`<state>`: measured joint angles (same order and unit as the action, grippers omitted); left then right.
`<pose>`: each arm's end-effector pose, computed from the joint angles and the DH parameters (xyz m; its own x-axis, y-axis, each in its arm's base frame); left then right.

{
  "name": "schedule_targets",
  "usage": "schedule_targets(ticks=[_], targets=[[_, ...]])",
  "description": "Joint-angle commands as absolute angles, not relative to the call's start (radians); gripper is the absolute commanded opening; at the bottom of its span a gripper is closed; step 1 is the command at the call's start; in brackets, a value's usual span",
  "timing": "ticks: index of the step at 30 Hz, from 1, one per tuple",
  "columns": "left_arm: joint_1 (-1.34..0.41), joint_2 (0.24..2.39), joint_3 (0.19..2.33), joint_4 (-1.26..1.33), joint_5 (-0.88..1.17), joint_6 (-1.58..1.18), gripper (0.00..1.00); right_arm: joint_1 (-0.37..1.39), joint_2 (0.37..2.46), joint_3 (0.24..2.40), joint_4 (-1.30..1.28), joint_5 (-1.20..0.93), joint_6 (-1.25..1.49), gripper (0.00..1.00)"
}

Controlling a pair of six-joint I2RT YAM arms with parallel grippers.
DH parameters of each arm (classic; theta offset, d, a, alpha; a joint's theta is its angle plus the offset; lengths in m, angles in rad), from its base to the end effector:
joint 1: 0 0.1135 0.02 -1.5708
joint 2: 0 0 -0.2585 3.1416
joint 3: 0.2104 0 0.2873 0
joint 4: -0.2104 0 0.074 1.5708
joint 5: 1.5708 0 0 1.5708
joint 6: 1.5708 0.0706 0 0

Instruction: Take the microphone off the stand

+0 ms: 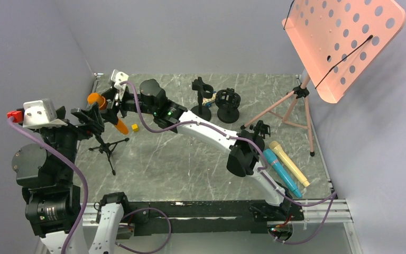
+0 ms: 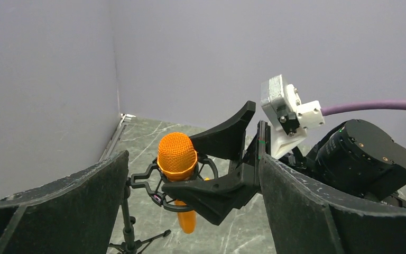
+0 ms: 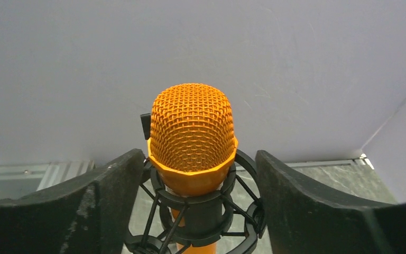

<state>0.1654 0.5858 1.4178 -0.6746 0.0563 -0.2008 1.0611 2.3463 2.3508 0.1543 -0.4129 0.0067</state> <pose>0.0915 0.0113 0.5272 0.1734 -0.1729 -0.9696 -0.0765 0.9791 -0.1883 0.2771 0.5538 0.3813 0.0705 0.1387 -0.9878 -0.9933 0.1001 -0.0568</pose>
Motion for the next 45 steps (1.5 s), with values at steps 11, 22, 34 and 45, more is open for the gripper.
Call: schedule_targets(ticks=[11, 22, 34, 45], targets=[[0.163, 0.587, 1.43, -0.639, 0.076, -0.238, 0.96, 1.063, 2.277, 2.317, 0.164, -0.337, -0.032, 0.39], [0.146, 0.6, 1.44, -0.572, 0.058, -0.163, 0.97, 1.047, 2.084, 2.123, 0.122, -0.331, -0.007, 0.2], [0.14, 0.606, 1.361, -0.508, 0.196, -0.085, 0.96, 1.003, 1.841, 1.912, 0.075, -0.349, 0.009, 0.12], [0.14, 0.622, 1.29, -0.545, 0.483, -0.045, 0.93, 0.993, 1.629, 1.721, 0.012, -0.34, -0.059, 0.1]])
